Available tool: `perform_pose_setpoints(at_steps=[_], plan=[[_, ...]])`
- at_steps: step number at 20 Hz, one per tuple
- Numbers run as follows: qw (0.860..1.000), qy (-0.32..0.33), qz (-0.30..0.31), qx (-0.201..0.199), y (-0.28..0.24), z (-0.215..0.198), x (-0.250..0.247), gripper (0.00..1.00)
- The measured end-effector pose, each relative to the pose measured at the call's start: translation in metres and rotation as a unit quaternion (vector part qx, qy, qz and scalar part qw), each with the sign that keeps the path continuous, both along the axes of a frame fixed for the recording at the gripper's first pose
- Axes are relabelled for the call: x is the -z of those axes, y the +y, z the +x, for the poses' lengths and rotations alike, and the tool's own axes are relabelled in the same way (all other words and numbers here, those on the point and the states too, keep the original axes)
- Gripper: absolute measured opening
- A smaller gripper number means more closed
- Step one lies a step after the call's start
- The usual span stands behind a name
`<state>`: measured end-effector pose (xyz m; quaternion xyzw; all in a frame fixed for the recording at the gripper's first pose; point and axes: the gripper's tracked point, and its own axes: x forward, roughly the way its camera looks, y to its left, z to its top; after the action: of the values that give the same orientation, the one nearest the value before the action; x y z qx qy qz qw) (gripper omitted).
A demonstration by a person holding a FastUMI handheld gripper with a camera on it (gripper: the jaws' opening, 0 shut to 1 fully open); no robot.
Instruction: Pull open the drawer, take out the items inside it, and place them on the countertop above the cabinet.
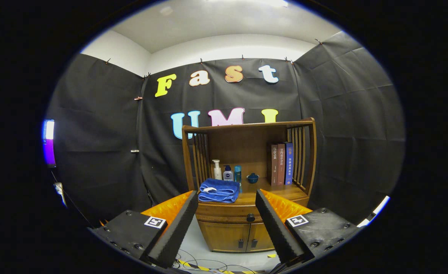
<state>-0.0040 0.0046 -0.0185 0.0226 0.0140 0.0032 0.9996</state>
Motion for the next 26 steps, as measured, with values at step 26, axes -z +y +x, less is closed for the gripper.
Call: perform_pose_setpoints(at_steps=[26], plan=[[0.999, 0.008, -0.038, 0.023, -0.026, 0.137, 0.179, 1.00]])
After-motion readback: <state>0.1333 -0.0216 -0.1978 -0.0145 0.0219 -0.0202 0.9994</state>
